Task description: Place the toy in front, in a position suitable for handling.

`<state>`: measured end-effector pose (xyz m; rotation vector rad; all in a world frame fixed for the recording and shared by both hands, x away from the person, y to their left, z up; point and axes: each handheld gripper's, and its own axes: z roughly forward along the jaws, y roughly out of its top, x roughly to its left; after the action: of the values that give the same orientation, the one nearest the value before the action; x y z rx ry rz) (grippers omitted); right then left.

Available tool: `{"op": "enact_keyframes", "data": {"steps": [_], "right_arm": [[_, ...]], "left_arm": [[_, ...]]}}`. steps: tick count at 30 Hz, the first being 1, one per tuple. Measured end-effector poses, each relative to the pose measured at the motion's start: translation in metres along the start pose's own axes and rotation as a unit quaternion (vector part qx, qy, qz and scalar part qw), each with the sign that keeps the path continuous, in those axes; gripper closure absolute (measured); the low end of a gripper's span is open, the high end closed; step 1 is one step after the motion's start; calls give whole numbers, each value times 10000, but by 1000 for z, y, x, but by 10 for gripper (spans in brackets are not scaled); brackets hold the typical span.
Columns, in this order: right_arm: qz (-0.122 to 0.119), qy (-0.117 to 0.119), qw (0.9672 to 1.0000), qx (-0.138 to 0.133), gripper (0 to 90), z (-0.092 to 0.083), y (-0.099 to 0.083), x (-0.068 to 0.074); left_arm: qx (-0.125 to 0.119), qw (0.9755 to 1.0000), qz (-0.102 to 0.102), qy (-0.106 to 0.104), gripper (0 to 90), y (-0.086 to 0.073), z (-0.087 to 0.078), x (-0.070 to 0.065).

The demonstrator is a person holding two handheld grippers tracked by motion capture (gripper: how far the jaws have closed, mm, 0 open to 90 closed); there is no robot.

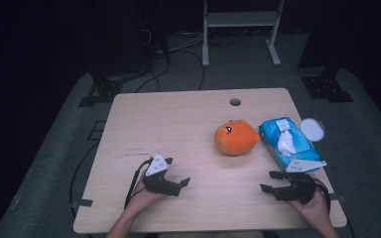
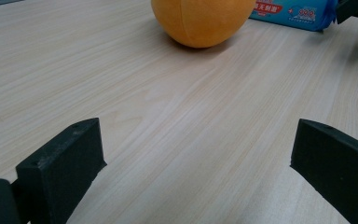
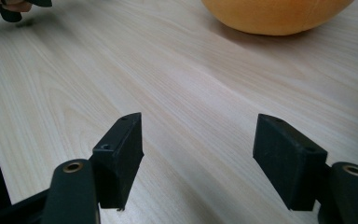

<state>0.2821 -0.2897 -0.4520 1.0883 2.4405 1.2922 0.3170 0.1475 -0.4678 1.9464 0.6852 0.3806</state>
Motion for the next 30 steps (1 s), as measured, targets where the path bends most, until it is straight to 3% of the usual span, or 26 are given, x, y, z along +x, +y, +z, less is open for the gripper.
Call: {"op": "enact_keyframes", "data": {"steps": [9,20,27,30], "right_arm": [[111,37,9999,-124,318,-2,-1,-3],[-10,-9,9995,-300,317,-5,10,1],[-196,-8,9991,-382,317,-6,31,0],[-325,-20,9987,-386,317,-4,48,0]], "left_arm": [[59,10000,-32,-17,20,-1,2,0],[108,9999,-12,-24,20,-4,1,-1],[115,9999,-41,13,20,-4,0,1],[114,9999,-38,-16,20,-4,0,0]]}}
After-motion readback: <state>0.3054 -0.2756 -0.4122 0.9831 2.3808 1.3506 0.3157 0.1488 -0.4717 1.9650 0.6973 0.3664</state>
